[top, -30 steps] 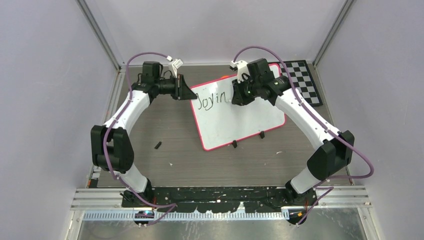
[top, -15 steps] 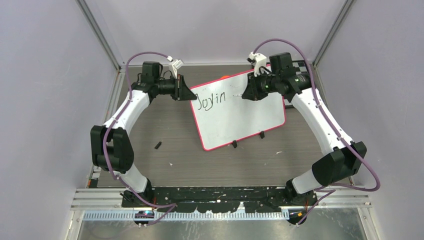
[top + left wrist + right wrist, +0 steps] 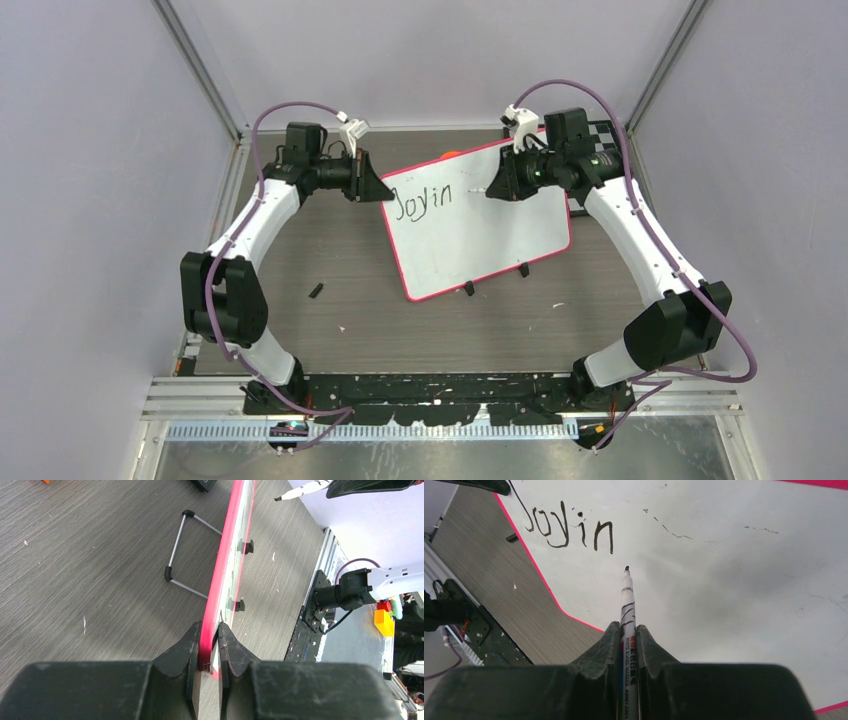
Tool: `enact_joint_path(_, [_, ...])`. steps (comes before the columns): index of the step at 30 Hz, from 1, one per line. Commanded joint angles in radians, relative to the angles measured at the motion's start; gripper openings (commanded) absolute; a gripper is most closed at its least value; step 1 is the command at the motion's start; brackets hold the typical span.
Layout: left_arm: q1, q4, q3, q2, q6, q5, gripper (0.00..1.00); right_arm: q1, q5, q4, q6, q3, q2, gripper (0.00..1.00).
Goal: Write a sentence on the whiteboard
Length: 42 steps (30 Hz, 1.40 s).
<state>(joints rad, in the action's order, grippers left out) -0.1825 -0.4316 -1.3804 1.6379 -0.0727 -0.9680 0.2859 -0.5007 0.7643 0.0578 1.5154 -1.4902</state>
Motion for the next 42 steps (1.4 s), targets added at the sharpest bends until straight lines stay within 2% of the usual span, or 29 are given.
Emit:
enact_joint_path(1, [-0.024, -0.058, -0.013, -0.012, 0.059, 0.071, 0.0, -0.003, -0.022, -0.083, -0.038, 0.005, 0.034, 0.0])
enact_joint_path(26, [-0.031, -0.062, -0.021, -0.001, 0.065, 0.083, 0.0, 0.031, 0.124, -0.197, -0.036, 0.02, -0.033, 0.0])
enact_joint_path(42, [-0.034, -0.063, -0.02, 0.0, 0.068, 0.086, 0.0, 0.031, 0.147, -0.201, -0.028, -0.091, 0.002, 0.0])
